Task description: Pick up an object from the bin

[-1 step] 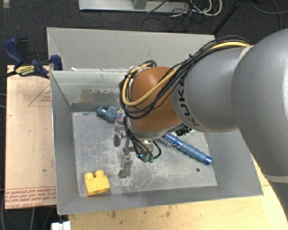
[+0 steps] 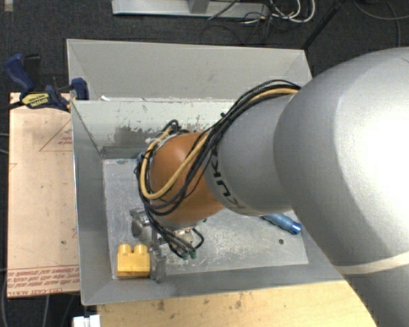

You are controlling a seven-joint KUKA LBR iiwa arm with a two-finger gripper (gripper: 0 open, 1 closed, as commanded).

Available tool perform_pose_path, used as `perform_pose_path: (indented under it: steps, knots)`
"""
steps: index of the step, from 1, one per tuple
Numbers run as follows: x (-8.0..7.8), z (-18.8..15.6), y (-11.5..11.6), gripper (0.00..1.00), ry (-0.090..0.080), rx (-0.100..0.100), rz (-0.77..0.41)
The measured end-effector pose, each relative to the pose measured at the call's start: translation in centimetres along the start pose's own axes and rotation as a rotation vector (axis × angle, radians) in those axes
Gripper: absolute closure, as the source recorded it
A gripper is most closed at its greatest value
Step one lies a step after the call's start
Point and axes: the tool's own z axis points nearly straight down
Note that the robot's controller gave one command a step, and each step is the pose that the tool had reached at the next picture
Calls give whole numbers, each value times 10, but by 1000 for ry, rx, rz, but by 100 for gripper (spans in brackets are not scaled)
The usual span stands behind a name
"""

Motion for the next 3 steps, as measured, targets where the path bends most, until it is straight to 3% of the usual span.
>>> perform_pose_path:
  steps: [1, 2, 3]
  knots:
    - [2, -7, 36, 0, -13, -1, -80]
    - [4, -6, 35, 100, -6, 0, -77]
    - [-5, -161, 31, 100, -6, -1, -28]
